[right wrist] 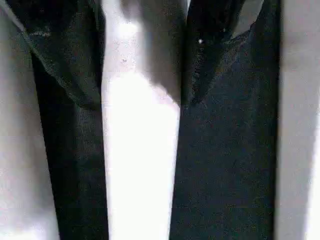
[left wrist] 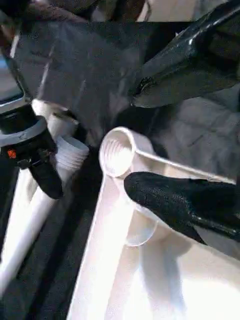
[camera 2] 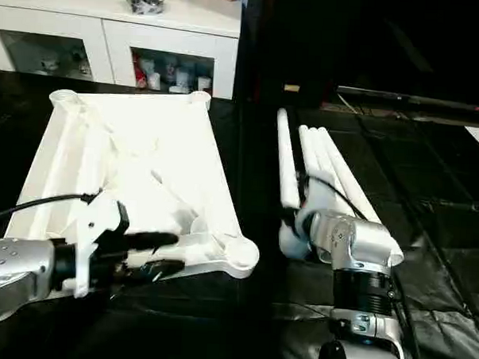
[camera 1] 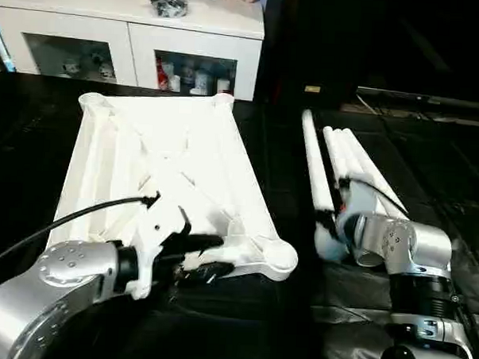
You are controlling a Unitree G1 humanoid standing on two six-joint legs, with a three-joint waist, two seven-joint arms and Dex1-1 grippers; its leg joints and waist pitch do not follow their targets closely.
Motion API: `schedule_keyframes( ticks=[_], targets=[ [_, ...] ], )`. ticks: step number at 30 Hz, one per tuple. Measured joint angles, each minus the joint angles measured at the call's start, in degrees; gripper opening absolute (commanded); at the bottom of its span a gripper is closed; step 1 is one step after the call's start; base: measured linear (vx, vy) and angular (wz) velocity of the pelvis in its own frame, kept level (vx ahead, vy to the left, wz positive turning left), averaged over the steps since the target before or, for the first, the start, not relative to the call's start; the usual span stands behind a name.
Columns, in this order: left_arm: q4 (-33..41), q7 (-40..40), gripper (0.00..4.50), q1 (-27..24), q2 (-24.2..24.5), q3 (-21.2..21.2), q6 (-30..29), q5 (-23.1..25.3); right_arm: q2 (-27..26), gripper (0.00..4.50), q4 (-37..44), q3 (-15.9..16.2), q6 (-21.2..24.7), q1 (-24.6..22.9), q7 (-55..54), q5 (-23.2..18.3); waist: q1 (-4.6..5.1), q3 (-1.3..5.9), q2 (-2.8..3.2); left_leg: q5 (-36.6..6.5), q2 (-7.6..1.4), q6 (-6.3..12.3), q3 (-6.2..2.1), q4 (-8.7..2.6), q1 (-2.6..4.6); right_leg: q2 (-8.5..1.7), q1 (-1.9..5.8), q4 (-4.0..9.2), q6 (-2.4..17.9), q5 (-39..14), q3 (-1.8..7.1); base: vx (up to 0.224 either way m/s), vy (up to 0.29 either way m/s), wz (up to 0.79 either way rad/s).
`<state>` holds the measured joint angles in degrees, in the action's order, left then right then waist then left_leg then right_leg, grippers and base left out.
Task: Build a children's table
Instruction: Pick table leg
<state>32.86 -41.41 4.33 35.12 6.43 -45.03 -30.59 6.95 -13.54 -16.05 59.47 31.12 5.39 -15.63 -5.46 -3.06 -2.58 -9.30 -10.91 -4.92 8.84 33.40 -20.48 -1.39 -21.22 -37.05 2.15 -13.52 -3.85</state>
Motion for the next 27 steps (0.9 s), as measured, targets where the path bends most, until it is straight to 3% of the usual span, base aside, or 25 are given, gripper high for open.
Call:
schedule_keyframes(
  ticks=[2, 6, 9, 11, 15, 20, 27],
  targets=[
    [-1.8, 1.9, 2.4, 1.2, -2.7, -0.2, 1.1, 0.5, -0.9, 1.91, 0.6, -2.3, -3.0, 0.0, 1.5, -1.9, -0.06, -0.01, 0.01, 0.0, 0.0, 0.02, 0.01, 0.01, -0.08, 0.0, -0.06, 0.01, 0.0, 0.0, 0.0, 0.0, 0.0, 0.0],
    [-5.1, 5.8, 2.4, 4.0, -6.2, -1.7, 2.7, 1.7, -1.5, 1.91, 2.2, -3.5, -7.2, 0.3, 4.7, -4.5, 0.02, 0.0, -0.01, 0.0, -0.01, 0.04, 0.04, 0.0, -0.07, 0.0, -0.05, 0.02, 0.0, 0.0, 0.01, 0.0, 0.0, 0.0],
    [-10.4, 11.9, 2.4, 9.3, -12.9, -5.0, 2.8, 1.6, -2.0, 1.91, 3.3, -5.6, -8.4, 0.3, 8.2, -8.2, -0.35, -0.06, -0.02, 0.0, -0.02, 0.06, 0.06, 0.07, -0.14, -0.01, -0.09, 0.02, 0.0, 0.1, 0.0, 0.0, 0.0, 0.0],
    [-12.4, 14.8, 2.4, 13.0, -14.8, -6.3, 2.8, 1.5, -3.0, 1.91, 5.1, -5.8, -8.7, 0.5, 10.2, -10.6, -0.38, -0.06, -0.06, 0.0, -0.05, 0.07, 0.06, 0.08, -0.09, 0.01, -0.05, 0.02, 0.0, 0.1, 0.01, 0.0, 0.0, 0.0],
    [-16.4, 21.1, 2.4, 20.4, -22.3, -10.1, 2.8, -1.3, -2.1, 1.91, 9.3, -4.5, -8.2, 0.2, 14.2, -12.8, -0.91, -0.06, -0.08, -0.1, -0.05, 0.13, 0.05, 0.23, -0.34, -0.01, -0.14, 0.05, 0.2, 0.3, 0.01, 0.0, 0.0, 0.0],
    [-20.8, 24.3, 2.4, 25.8, -28.5, -12.5, 1.7, -5.8, -3.4, 1.91, 16.4, -1.6, -5.1, -1.8, 20.5, -20.0, -1.19, -0.08, -0.11, -0.1, -0.05, 0.25, 0.05, 0.23, -0.55, -0.01, -0.28, 0.11, 0.2, 0.3, -0.01, 0.0, 0.0, 0.0],
    [-25.3, 26.6, 3.05, 30.7, -32.6, -16.2, -3.1, -12.1, -3.9, 1.91, 20.7, -0.3, -4.5, -4.2, 26.2, -25.4, -1.92, -0.11, -0.15, -0.2, -0.04, 0.44, 0.05, 0.39, -0.67, -0.04, -0.33, 0.16, 0.1, 0.2, -0.01, 0.0, 0.0, 0.0]
  ],
)
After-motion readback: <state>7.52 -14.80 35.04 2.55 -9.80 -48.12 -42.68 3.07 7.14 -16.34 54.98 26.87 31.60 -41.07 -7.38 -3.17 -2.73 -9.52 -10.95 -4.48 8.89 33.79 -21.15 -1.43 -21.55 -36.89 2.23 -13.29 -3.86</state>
